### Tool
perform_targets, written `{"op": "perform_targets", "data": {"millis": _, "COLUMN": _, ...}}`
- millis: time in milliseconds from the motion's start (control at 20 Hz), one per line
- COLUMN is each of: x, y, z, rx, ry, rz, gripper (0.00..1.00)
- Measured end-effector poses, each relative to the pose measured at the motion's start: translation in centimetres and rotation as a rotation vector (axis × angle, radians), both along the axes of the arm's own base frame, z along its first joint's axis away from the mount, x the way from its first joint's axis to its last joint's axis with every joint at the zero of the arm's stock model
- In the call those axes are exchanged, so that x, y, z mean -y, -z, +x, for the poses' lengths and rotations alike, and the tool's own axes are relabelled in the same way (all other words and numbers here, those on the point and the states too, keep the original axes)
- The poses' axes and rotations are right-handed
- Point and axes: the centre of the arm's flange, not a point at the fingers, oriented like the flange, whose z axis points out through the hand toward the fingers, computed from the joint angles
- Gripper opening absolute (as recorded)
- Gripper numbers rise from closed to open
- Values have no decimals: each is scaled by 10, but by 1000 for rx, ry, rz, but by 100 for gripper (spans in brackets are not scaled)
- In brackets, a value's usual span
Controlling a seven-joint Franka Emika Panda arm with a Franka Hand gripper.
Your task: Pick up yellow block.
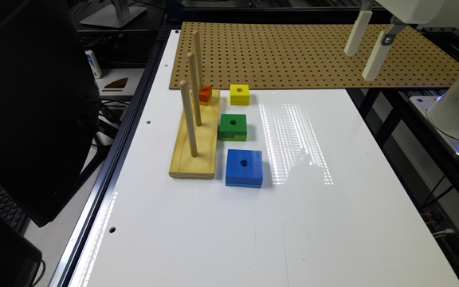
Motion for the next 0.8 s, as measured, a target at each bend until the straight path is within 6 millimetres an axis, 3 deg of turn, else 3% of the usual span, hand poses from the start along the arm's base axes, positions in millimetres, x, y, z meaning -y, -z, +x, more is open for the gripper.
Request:
{"op": "perform_targets", "data": {"millis": 500, "x": -1, "y": -11, "z": 12, "rx": 28, "ry": -2, "rz": 1, "gripper": 100}}
{"op": "perform_targets", "data": {"millis": 800, "x": -4, "y": -7, "z": 31, "rx": 40, "ry": -10, "rz": 1, "gripper": 100}}
